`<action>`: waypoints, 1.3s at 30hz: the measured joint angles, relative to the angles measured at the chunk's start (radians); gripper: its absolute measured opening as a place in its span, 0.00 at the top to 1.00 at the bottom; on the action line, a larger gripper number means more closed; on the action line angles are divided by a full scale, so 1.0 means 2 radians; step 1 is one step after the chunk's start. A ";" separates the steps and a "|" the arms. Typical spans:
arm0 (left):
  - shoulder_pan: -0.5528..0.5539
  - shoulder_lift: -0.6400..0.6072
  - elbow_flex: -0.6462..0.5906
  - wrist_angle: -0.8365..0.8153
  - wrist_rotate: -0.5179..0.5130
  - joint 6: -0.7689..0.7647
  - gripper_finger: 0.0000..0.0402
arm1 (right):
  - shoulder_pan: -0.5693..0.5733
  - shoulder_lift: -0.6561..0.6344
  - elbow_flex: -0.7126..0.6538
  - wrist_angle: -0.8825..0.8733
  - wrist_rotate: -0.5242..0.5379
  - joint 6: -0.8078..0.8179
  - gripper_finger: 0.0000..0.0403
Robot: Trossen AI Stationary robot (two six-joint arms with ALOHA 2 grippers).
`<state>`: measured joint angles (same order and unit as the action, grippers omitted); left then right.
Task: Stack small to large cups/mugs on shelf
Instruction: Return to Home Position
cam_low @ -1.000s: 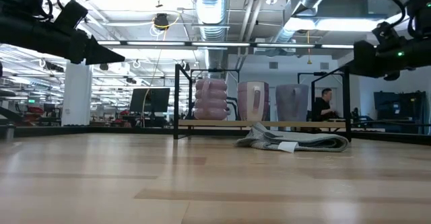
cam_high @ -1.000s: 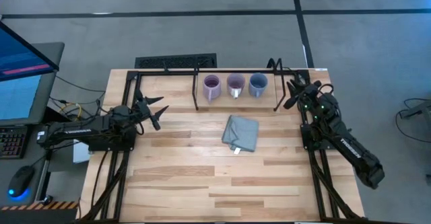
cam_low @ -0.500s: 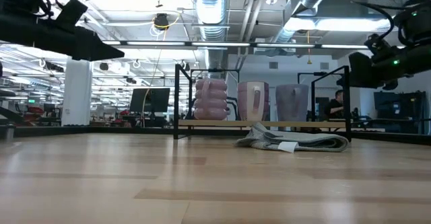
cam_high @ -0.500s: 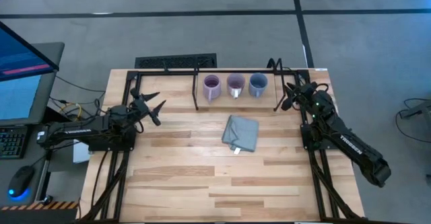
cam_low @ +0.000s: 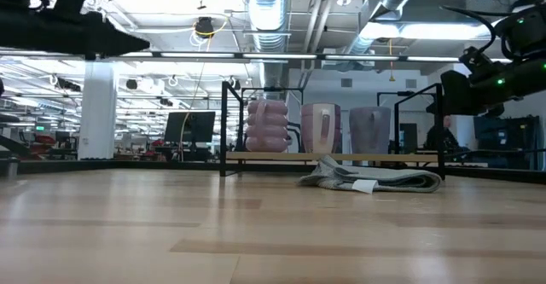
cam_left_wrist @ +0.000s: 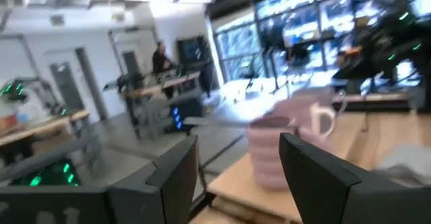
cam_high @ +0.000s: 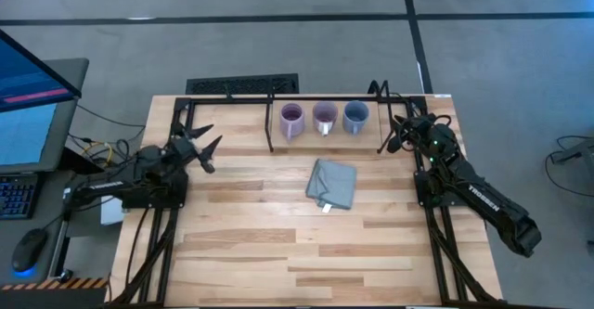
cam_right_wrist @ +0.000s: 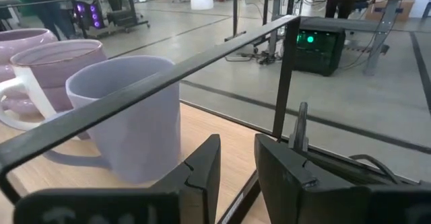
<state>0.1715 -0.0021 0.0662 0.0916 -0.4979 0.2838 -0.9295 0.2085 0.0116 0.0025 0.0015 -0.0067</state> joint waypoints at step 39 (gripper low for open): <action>0.000 0.003 0.004 -0.123 0.128 -0.040 0.50 | 0.000 -0.040 -0.002 0.010 0.026 0.026 0.72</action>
<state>0.1707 0.0048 0.0746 -0.1544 -0.2417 0.2036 -0.9292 0.1278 0.0071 0.0223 0.0533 0.0456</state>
